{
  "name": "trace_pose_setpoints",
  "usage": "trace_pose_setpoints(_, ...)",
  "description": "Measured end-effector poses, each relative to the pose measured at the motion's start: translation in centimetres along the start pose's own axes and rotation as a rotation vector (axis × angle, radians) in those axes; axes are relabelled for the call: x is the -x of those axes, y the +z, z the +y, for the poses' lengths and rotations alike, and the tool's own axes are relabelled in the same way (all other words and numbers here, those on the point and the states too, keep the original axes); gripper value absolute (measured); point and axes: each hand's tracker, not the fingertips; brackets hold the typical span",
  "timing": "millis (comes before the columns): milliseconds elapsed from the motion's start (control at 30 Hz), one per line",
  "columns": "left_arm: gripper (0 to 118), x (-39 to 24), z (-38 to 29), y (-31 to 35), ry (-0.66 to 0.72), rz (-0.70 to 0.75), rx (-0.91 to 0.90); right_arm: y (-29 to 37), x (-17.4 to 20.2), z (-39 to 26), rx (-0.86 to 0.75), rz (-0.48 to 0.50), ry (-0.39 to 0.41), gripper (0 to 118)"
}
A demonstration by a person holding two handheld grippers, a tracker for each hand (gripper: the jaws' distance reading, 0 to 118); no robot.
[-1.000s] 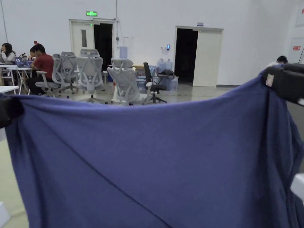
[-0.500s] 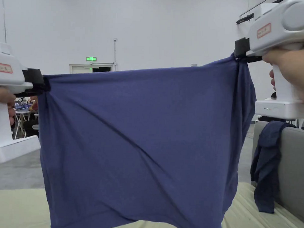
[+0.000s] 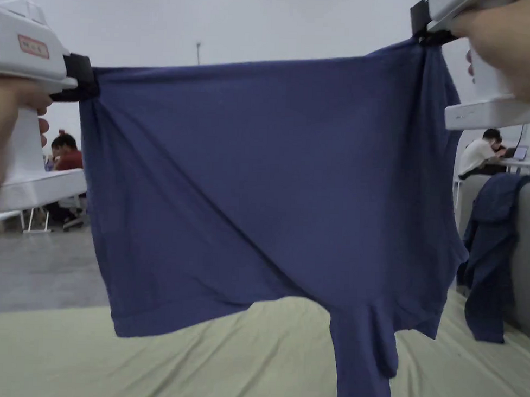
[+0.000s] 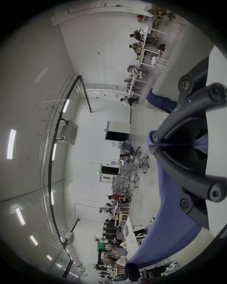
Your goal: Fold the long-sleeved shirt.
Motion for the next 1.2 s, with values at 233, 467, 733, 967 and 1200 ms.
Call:
trace_pose_setpoints(233, 1, 2.3, -16.0, -4.6, -0.025, 0.034, 0.265, -7.2, 2.1, -18.6, 0.294, 0.071, 0.015, 5)
trace_pose_setpoints(467, 1, 4.8, -36.4, -5.4, -0.032, 0.056, 0.599, -10.6, 4.9, -43.0, 0.690, 0.152, -0.030, 5)
trace_pose_setpoints(733, 1, 7.3, -47.7, 5.5, 0.047, 0.054, 0.810, -2.9, 3.1, -54.7, 0.898, 0.187, -0.078, 5)
trace_pose_setpoints(967, 1, 8.0, -49.5, 20.9, 0.068, 0.036, 0.898, 12.4, 0.8, -56.8, 0.939, 0.274, -0.074, 5)
trace_pose_setpoints(1200, 1, 6.6, -49.1, 35.5, 0.097, 0.035, 0.953, 27.0, -1.8, -58.3, 1.003, 0.306, -0.092, 5)
